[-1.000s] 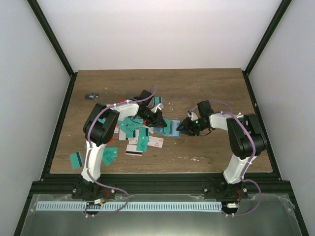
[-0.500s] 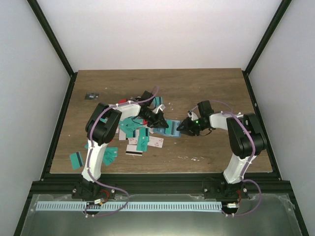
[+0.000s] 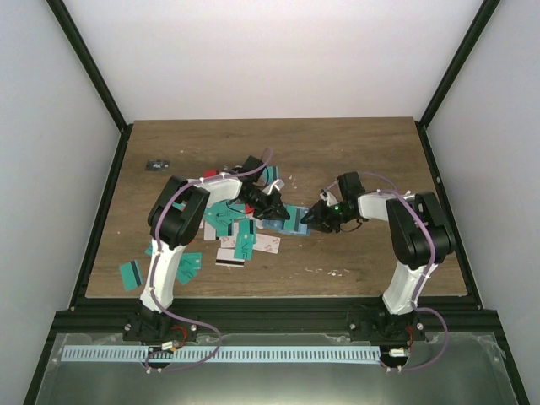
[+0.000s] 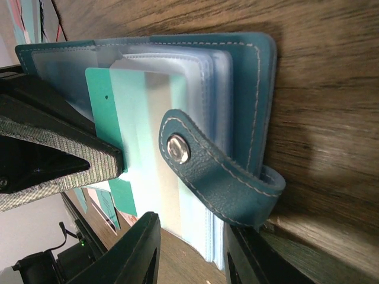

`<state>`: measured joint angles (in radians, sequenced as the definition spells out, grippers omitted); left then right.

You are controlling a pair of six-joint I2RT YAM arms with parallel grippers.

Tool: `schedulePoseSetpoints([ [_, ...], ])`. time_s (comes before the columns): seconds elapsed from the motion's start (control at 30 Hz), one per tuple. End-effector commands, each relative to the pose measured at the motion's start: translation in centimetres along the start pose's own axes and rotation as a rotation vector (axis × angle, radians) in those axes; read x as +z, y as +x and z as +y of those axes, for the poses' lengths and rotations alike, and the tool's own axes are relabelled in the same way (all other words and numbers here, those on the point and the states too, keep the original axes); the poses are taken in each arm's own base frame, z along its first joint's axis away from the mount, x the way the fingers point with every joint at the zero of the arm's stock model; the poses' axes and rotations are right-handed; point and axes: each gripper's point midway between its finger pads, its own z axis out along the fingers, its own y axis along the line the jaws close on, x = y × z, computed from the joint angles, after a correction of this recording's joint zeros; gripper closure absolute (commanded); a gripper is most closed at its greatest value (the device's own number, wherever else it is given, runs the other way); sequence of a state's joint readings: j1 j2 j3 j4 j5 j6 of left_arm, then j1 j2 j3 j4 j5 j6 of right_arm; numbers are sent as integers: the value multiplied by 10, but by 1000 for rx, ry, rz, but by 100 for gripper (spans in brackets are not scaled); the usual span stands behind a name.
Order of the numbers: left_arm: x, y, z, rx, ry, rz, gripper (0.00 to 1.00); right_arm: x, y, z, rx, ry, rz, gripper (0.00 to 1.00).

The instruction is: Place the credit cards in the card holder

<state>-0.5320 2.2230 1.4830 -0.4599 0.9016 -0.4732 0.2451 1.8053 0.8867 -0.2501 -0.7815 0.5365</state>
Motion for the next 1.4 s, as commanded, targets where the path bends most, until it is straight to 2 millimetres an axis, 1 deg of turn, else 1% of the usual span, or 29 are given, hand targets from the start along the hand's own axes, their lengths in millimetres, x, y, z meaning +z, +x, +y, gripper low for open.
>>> schedulePoseSetpoints([
  [0.0, 26, 14, 6, -26, 7, 66, 96, 4, -12, 3, -22, -2, -21, 68],
  [0.2, 34, 17, 0, -26, 32, 90, 96, 3, -13, 7, -33, -17, -19, 68],
  [0.33, 30, 19, -2, -17, 6, 85, 95, 0, -15, 9, -51, 1, -23, 68],
  [0.43, 24, 21, -4, -8, -25, 82, 91, -4, -14, 8, -61, 24, -26, 68],
  [0.67, 13, 24, -1, 3, -113, 82, 79, -12, -12, 7, -80, 70, -30, 67],
  [0.8, 7, 26, -4, 4, -133, 77, 73, -17, -12, 5, -94, 107, -40, 65],
  [0.97, 0, 29, -10, 7, -143, 72, 67, -26, -11, 1, -104, 158, -51, 60],
  [1.1, -6, 28, -19, 18, -137, 61, 62, -34, -10, 2, -119, 165, -64, 56],
  [1.17, -9, 27, -24, 29, -136, 50, 62, -36, -7, 6, -131, 149, -63, 56],
  [1.23, -13, 24, -27, 41, -145, 35, 64, -38, -3, 19, -157, 89, -63, 55],
  [1.37, -18, 17, -29, 72, -176, 5, 73, -38, 7, 32, -162, -7, -45, 55],
])
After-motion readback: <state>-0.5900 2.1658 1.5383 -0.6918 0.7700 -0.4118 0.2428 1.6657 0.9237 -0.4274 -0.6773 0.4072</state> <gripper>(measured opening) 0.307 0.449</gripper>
